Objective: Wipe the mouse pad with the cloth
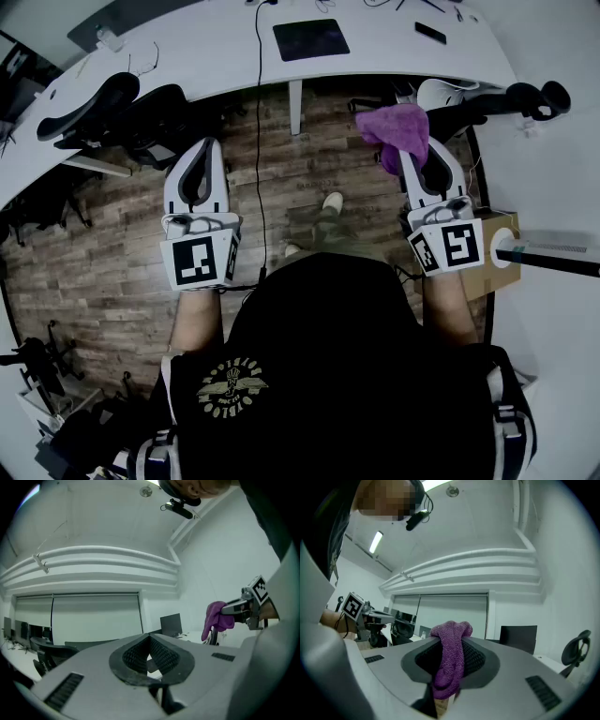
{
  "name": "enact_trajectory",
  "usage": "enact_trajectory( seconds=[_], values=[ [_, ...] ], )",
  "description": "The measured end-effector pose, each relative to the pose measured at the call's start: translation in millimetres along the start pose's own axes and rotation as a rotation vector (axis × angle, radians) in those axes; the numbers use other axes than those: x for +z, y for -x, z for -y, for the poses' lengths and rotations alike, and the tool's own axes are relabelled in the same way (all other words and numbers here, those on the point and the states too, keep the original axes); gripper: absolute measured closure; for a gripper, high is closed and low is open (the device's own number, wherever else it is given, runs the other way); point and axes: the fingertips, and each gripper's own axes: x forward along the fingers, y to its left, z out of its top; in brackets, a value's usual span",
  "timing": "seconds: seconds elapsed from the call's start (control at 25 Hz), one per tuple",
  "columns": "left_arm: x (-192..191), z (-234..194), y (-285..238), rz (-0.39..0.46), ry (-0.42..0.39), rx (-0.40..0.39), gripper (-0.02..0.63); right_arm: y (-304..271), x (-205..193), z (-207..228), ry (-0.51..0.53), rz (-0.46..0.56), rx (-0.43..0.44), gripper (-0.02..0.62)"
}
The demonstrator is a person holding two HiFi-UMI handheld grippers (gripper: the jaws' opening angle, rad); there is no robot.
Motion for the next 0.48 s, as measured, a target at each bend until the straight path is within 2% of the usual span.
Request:
enact_trajectory(
  seconds=[0.16,0.36,0.48],
  values=[
    [-4,-3,-12,-0.003,-0.009,-0.015,0.604,-12,-9,6,-0.032,0.002,-0.009,0.502],
    [7,-4,-52,0.061,0.046,-0.013,0.604,-42,-6,16,-0.114,0.048,0.003,0.502],
    [27,7,-79,0.094,-0.005,-0.057,0.604,-61,1,16,-0.106,0.093,0.036,0.502]
  ],
)
